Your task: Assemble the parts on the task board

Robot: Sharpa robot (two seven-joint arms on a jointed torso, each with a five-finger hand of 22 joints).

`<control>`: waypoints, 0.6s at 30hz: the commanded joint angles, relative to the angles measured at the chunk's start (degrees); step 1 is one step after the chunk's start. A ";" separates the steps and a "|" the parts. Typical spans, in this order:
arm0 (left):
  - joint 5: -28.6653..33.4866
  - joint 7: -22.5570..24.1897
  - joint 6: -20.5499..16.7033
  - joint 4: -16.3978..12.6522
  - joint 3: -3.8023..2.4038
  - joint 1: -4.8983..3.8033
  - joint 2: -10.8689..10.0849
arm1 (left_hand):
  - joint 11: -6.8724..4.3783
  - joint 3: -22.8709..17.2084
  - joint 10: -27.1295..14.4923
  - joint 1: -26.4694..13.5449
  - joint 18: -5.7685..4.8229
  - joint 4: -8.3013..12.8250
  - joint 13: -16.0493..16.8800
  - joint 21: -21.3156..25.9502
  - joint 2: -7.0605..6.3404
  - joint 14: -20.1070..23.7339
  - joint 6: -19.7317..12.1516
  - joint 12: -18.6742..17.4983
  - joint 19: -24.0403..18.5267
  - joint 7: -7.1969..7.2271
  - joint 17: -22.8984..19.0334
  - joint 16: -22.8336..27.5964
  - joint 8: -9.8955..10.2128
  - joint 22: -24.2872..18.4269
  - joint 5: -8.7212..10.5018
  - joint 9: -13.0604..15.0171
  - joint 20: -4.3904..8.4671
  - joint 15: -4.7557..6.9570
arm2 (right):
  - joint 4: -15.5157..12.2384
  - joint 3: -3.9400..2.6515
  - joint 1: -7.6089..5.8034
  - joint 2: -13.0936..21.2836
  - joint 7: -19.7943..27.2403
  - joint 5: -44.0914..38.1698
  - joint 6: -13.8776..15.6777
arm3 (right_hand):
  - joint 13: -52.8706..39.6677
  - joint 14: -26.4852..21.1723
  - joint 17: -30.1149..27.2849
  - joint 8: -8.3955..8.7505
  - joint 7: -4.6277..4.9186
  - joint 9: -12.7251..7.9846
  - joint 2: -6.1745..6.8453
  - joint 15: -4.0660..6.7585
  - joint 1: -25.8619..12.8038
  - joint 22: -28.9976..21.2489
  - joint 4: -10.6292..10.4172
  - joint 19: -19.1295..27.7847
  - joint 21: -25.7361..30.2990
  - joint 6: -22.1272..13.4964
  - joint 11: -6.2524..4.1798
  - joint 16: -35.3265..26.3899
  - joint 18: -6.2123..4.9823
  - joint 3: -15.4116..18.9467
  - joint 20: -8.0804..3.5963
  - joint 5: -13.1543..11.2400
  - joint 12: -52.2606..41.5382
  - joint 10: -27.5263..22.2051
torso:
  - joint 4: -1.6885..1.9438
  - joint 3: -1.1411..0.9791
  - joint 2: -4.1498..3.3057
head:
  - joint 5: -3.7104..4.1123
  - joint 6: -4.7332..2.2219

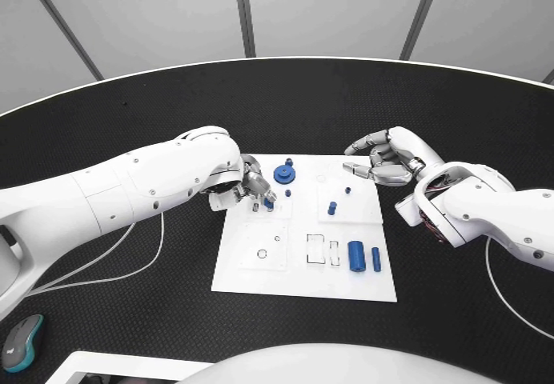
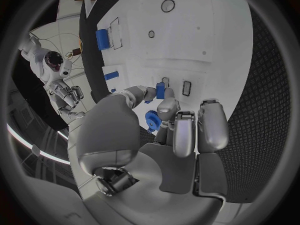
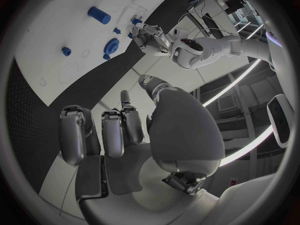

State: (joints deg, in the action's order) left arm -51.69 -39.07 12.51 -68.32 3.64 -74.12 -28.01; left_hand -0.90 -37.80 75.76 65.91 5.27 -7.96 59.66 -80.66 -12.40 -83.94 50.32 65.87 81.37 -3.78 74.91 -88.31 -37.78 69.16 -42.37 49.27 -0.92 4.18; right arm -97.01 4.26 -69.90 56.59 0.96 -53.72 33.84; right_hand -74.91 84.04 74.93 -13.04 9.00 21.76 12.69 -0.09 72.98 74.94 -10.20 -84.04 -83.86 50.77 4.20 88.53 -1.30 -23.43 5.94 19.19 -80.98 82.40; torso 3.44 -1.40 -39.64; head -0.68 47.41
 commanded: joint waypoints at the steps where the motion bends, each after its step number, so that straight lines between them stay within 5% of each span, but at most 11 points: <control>1: -0.22 0.00 0.07 0.05 0.01 0.01 0.07 | -0.20 -8.34 0.19 0.00 -1.05 8.67 -0.17 -0.30 0.77 -5.27 0.64 -0.38 0.34 0.24 12.30 -0.28 -0.26 0.07 -0.30 0.13 0.00 0.50 | -0.03 0.00 0.00 0.02 0.01 0.00 0.00 | -7.06 5.09 11.74 -0.41 0.02 0.09 -0.37 0.41 0.24 9.99 -0.29 -3.15 0.32 0.28 -0.13 -0.38 -0.44 -0.05 -0.47 0.42 -0.11 0.11 | 0.01 -0.04 0.05 | 0.02 0.07; 18: -0.94 -0.29 1.72 -0.07 0.04 0.02 0.10 | -0.23 -8.29 0.15 0.02 -1.05 8.75 -0.36 -0.32 0.71 -5.27 0.65 -0.52 0.36 0.28 12.30 -0.29 -0.32 0.10 -0.47 0.23 0.01 0.53 | -0.05 0.00 0.00 0.08 0.02 0.00 -0.02 | -7.06 5.09 11.74 -0.41 0.02 0.09 -0.37 0.41 0.24 9.99 -0.29 -3.15 0.32 0.28 -0.13 -0.38 -0.44 -0.05 -0.47 0.42 -0.11 0.11 | -0.01 0.00 0.08 | -0.04 0.36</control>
State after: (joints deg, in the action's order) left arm -52.62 -39.35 14.19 -68.38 3.68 -74.10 -27.90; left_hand -0.79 -37.79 75.67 65.99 5.28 -7.95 59.35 -80.66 -12.33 -83.94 50.32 65.68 81.37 -3.78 74.91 -88.31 -37.72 69.21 -42.60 49.41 -0.92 4.18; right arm -97.06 4.26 -69.90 56.67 0.98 -53.72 33.83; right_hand -74.90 84.04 74.92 -13.27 9.00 21.76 12.69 -0.10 72.99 74.93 -10.20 -84.04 -83.86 50.77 4.20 88.54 -1.30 -23.43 5.94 19.42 -80.98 82.40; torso 3.47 -1.43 -39.58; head -0.65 47.71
